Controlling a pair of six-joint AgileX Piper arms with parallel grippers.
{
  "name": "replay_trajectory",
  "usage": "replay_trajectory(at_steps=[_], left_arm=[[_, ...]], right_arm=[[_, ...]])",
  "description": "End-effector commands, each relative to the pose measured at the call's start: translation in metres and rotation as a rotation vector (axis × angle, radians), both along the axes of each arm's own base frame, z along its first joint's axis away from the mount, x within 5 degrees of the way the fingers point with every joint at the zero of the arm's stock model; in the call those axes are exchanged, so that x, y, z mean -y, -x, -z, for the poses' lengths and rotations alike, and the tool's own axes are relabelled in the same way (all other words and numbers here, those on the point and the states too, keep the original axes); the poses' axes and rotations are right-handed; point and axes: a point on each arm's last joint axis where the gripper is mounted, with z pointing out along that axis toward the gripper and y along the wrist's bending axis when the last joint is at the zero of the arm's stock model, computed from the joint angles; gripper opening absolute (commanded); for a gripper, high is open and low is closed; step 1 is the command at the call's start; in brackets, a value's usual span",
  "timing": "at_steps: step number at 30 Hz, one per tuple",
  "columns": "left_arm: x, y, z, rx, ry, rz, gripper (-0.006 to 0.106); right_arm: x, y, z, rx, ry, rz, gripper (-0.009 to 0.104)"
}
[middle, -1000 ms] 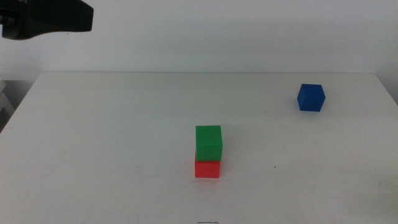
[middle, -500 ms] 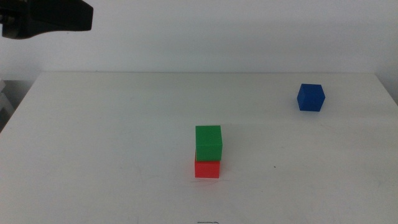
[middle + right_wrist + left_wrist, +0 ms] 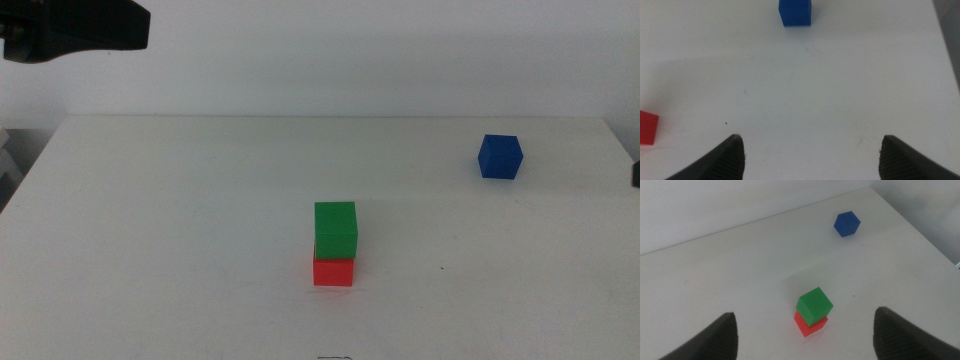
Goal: Stack red cubes first, then green, then blue cubes in a specific spot.
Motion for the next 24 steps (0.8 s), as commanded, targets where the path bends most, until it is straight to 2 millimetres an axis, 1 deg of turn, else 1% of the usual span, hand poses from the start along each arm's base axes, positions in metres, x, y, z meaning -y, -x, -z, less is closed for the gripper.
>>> replay_trajectory(at_steps=[1,4,6,8,15,18,20,24], left_arm=[[0.002,0.005,-0.013,0.075,0.058,-0.006,0.091],[0.002,0.005,-0.013,0.075,0.057,-0.006,0.091],[0.002,0.005,-0.013,0.075,0.057,-0.006,0.091],[0.002,0.005,-0.013,0.075,0.057,-0.006,0.091],[0.002,0.005,-0.013,0.075,0.057,-0.006,0.091],[0.002,0.005,-0.013,0.075,0.057,-0.006,0.091],[0.002,0.005,-0.013,0.075,0.057,-0.006,0.091],[0.002,0.005,-0.013,0.075,0.057,-0.006,0.091]], right_arm=[[0.0,-0.013,-0.01,0.071,0.002,-0.005,0.094],[0.0,-0.029,-0.007,0.033,0.002,-0.006,0.094],[0.0,-0.043,-0.01,0.03,0.002,-0.006,0.094],[0.001,-0.059,-0.011,0.024,0.002,-0.006,0.094],[0.002,-0.116,-0.008,-0.049,0.02,-0.028,0.094],[0.003,-0.142,-0.004,-0.086,0.033,-0.038,0.094],[0.004,-0.157,-0.004,-0.097,0.037,-0.04,0.094],[0.004,-0.181,-0.003,-0.106,0.037,-0.044,0.094]])
